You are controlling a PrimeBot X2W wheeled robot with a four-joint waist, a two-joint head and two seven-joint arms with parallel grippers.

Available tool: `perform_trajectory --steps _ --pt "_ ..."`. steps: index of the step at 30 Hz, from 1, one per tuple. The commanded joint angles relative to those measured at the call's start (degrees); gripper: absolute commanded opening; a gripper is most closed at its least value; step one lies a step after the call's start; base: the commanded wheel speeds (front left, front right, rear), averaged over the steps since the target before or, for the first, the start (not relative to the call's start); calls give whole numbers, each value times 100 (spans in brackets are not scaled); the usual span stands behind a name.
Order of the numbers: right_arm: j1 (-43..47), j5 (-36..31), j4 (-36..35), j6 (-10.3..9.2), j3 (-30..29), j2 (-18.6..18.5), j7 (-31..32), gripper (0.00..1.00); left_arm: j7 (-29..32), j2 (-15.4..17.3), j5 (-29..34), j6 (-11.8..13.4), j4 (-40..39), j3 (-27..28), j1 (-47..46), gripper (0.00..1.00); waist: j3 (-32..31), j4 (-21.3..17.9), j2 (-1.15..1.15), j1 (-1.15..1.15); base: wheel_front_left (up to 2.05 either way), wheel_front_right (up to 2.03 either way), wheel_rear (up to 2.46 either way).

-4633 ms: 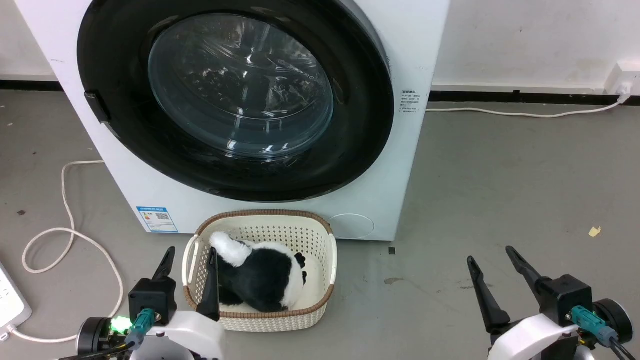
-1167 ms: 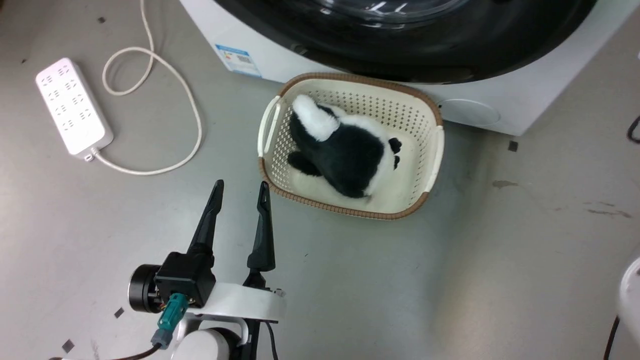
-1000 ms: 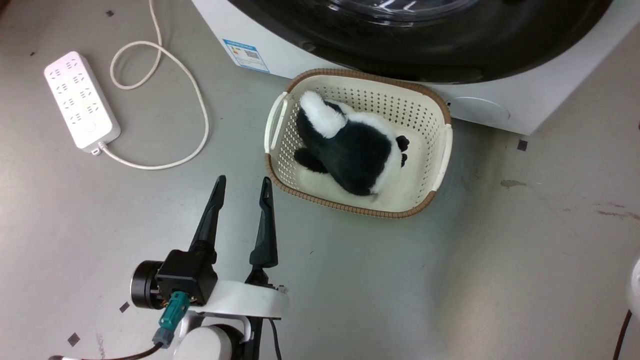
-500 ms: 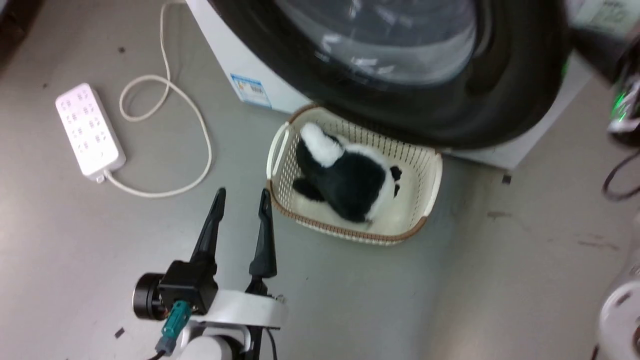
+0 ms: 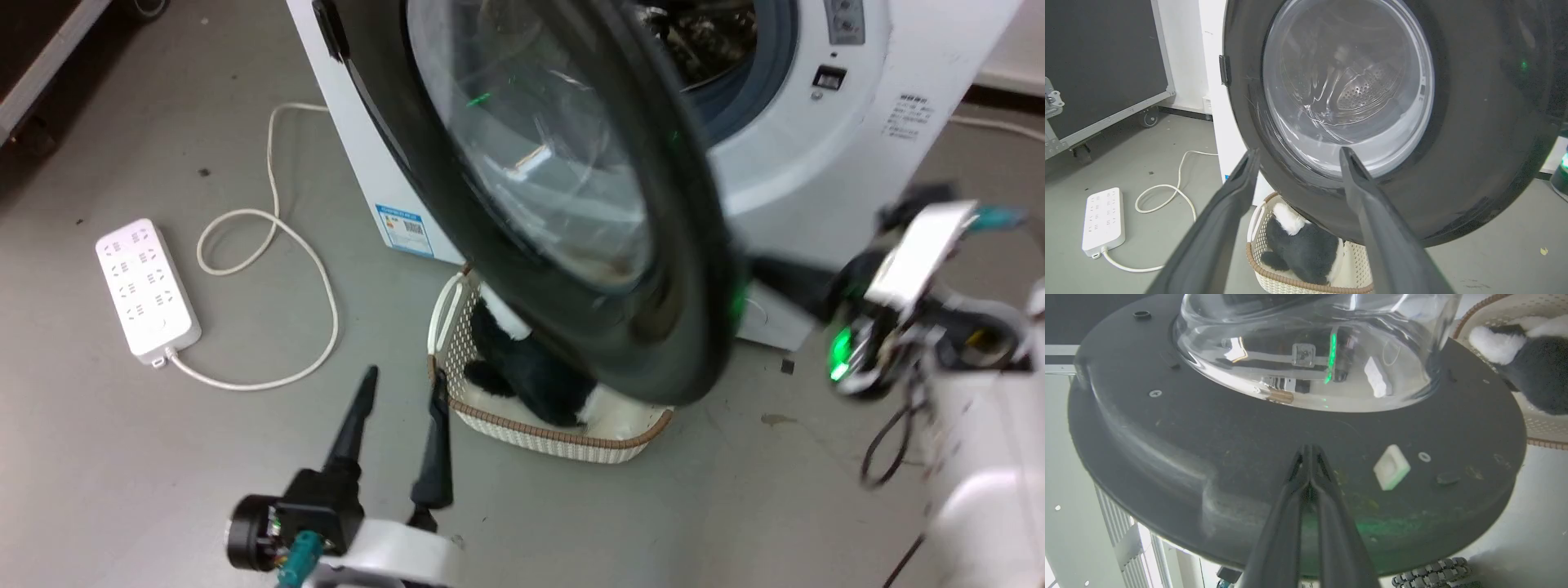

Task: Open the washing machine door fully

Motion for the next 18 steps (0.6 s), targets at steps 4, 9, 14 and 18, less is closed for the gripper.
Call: perform_trajectory --steps 4,9,14,18 --pt "861 1014 -372 -3 1214 50 -307 0 -30 6 81 -120 123 -115 226 100 -169 1 0 1 0 0 0" --pt "1544 1826 -987 -3 2519 51 -899 0 -30 6 10 -136 168 -197 367 100 -270 -17 0 1 0 0 0" --pt "1885 2137 -1388 -3 3261 51 -1415 0 -30 6 -11 -178 226 -216 412 100 -369 -42 0 1 0 0 0" --pt "1990 1879 -1452 -3 3198 41 -1999 100 -30 6 -25 -198 225 -93 448 100 -480 -119 0 1 0 0 0"
